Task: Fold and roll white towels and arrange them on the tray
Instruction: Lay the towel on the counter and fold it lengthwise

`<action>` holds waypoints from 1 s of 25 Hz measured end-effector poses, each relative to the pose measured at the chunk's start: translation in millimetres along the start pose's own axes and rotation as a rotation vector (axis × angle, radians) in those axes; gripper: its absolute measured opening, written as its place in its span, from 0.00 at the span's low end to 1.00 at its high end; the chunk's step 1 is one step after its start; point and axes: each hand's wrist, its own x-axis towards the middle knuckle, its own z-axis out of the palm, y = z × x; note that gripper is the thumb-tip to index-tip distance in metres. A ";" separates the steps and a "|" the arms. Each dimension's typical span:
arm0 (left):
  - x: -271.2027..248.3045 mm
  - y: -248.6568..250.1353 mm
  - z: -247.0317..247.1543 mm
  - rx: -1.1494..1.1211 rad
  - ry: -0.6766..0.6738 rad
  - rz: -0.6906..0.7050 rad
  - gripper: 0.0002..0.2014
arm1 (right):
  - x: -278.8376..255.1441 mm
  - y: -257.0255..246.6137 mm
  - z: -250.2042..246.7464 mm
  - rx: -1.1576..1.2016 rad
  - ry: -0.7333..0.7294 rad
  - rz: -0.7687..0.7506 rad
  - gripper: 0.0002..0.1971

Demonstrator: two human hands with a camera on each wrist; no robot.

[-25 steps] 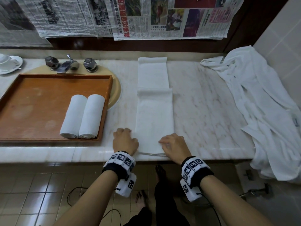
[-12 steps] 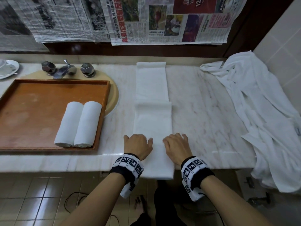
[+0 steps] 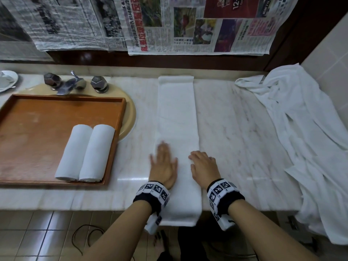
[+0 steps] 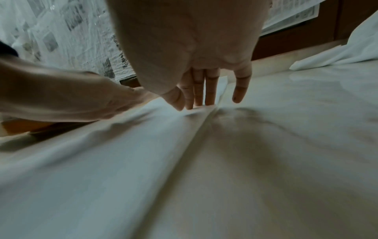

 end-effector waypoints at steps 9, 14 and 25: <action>42.0 23.9 -20.2 -0.058 -0.044 0.090 0.31 | 58.1 5.2 -17.4 -0.020 -0.186 0.119 0.29; 62.9 8.9 -35.5 -0.145 0.084 -0.418 0.32 | 62.9 3.4 -13.6 -0.204 -0.192 0.095 0.32; 128.6 12.8 -49.3 0.330 -0.193 0.061 0.31 | 107.8 11.9 -23.8 -0.119 -0.270 0.075 0.34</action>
